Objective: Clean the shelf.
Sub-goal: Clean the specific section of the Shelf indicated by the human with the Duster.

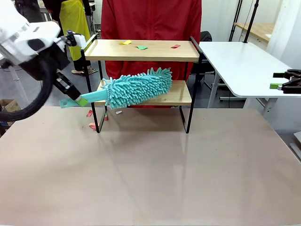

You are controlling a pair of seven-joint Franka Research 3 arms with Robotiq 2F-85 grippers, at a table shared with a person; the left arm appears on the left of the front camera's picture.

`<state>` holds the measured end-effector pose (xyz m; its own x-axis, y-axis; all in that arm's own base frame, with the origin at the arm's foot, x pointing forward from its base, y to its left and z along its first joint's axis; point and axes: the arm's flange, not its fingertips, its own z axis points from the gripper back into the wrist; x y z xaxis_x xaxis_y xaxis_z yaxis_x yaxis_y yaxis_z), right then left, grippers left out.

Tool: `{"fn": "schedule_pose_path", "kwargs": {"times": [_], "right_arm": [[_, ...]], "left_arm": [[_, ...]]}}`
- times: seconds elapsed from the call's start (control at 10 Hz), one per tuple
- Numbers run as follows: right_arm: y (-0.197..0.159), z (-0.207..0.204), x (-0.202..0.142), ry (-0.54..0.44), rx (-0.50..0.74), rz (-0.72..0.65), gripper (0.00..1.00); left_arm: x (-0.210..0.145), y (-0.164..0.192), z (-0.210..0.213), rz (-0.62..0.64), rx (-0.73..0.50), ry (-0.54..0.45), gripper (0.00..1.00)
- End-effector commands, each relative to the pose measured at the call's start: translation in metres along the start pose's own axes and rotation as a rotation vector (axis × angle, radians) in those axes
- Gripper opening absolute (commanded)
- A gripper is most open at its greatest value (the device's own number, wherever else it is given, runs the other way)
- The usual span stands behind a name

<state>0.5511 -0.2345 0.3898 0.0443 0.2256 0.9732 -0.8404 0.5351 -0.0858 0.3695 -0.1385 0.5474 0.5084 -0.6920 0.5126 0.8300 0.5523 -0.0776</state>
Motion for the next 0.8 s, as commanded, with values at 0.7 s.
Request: {"fn": "schedule_pose_path", "kwargs": {"times": [0.7], "right_arm": [[0.002, 0.000, 0.003, 0.002, 0.003, 0.003, 1.00]], "left_arm": [[-0.002, -0.003, 0.132, -0.317, -0.100, 0.680, 0.13]]}}
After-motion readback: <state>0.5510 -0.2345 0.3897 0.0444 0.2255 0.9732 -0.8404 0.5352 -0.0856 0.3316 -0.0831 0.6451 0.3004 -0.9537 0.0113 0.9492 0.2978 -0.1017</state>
